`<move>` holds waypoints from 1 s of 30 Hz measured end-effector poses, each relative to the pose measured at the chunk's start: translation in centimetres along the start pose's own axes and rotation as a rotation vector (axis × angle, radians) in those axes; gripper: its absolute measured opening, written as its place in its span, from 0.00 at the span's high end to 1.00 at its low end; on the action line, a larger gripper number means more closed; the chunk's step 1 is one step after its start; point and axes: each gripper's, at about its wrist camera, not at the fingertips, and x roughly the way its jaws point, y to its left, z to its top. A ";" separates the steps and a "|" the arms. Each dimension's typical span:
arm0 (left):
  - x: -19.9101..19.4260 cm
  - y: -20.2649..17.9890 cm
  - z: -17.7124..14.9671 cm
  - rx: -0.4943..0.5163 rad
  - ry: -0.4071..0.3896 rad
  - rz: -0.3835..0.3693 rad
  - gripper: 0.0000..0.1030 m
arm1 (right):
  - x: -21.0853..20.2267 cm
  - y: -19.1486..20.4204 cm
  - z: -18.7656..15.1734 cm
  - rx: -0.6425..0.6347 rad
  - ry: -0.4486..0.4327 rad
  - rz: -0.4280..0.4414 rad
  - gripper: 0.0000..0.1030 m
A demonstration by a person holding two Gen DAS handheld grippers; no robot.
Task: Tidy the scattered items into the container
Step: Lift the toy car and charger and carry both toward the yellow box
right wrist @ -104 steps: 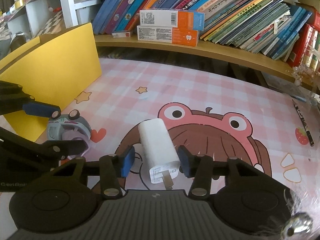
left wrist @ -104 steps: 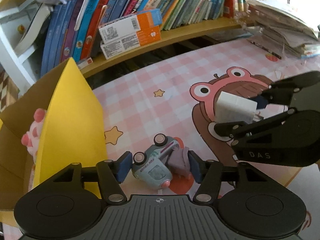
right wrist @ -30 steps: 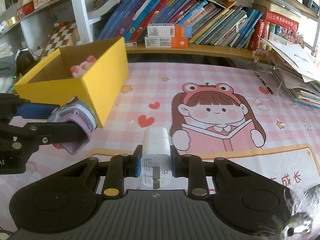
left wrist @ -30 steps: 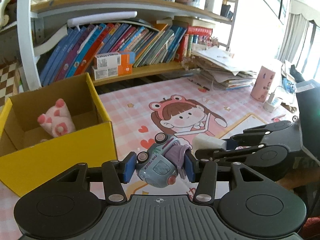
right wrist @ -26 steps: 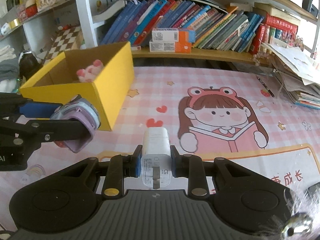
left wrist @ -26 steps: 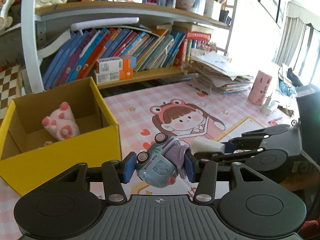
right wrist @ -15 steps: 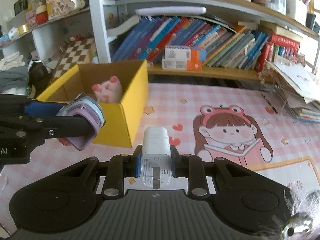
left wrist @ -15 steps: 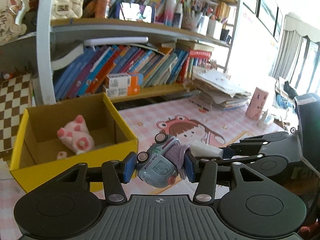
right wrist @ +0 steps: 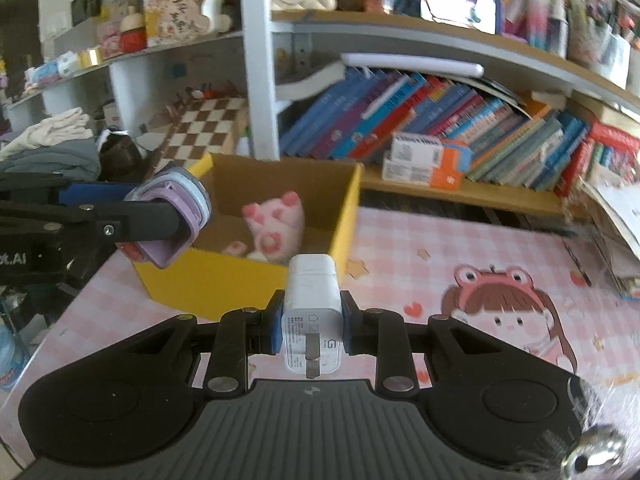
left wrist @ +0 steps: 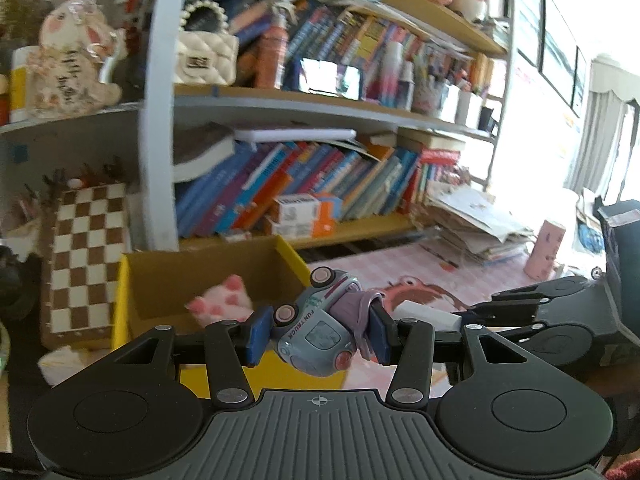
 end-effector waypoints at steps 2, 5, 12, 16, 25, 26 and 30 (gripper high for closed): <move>-0.2 0.8 0.4 -0.009 -0.008 0.011 0.53 | 0.2 0.5 0.7 -0.019 -0.009 0.012 0.76; -0.5 1.8 1.0 -0.014 -0.021 0.025 0.53 | 0.5 1.1 2.0 -0.044 -0.022 0.030 0.76; -0.5 3.4 3.1 0.020 -0.066 0.058 0.53 | 1.4 1.7 6.0 -0.085 -0.061 0.064 0.76; 0.4 4.6 4.1 0.016 -0.075 0.083 0.53 | 2.5 1.8 8.2 -0.107 -0.087 0.049 0.76; 3.5 7.6 4.8 -0.013 -0.038 0.139 0.53 | 6.8 2.7 10.5 -0.184 -0.053 0.062 0.76; 4.0 7.8 4.7 -0.017 -0.029 0.142 0.53 | 7.4 2.8 10.5 -0.188 -0.043 0.062 0.76; 5.9 8.7 4.0 -0.029 0.017 0.151 0.53 | 9.8 2.7 10.4 -0.203 -0.001 0.048 0.76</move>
